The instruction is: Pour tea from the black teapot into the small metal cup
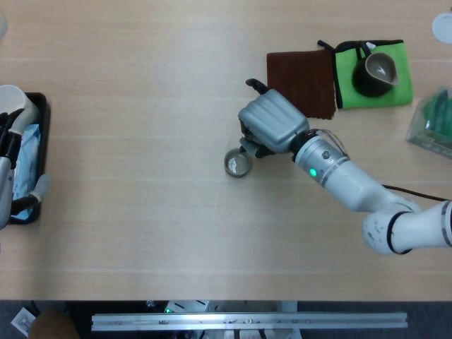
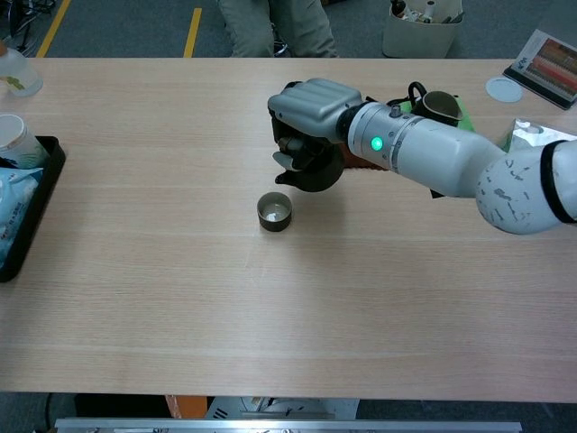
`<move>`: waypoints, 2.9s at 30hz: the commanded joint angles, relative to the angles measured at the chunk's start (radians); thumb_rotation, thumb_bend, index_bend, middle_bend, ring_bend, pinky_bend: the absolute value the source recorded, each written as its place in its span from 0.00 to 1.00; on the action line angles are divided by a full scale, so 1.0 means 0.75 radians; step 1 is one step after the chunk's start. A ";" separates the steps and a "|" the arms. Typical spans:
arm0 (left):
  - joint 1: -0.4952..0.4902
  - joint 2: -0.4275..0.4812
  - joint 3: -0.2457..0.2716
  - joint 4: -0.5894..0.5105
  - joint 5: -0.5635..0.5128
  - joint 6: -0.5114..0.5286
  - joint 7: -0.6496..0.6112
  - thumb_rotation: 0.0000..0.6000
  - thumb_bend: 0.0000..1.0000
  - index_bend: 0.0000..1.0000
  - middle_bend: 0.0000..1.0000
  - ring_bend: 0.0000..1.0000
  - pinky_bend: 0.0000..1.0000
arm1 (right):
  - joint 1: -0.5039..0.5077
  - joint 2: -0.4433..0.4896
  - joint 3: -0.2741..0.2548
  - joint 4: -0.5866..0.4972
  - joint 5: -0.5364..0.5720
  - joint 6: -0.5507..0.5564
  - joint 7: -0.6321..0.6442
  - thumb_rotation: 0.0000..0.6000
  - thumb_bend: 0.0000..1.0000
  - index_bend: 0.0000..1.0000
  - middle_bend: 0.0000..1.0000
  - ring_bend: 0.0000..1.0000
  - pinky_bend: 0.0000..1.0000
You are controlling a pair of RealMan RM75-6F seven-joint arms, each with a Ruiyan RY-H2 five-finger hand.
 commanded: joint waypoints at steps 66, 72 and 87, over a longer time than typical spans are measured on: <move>0.033 0.003 -0.074 -0.053 0.036 -0.126 0.075 1.00 0.27 0.03 0.10 0.08 0.09 | -0.042 -0.058 -0.086 -0.004 -0.078 0.176 0.174 0.94 0.45 0.98 0.91 0.95 0.10; 0.022 0.005 -0.078 -0.064 0.036 -0.147 0.088 1.00 0.27 0.03 0.10 0.08 0.09 | -0.115 -0.005 -0.059 -0.041 -0.120 0.162 0.325 0.94 0.45 0.98 0.91 0.95 0.10; 0.004 -0.006 -0.072 -0.048 0.029 -0.193 0.062 1.00 0.27 0.03 0.10 0.08 0.09 | -0.323 0.167 -0.128 -0.063 -0.317 0.129 0.621 0.94 0.45 0.98 0.89 0.94 0.10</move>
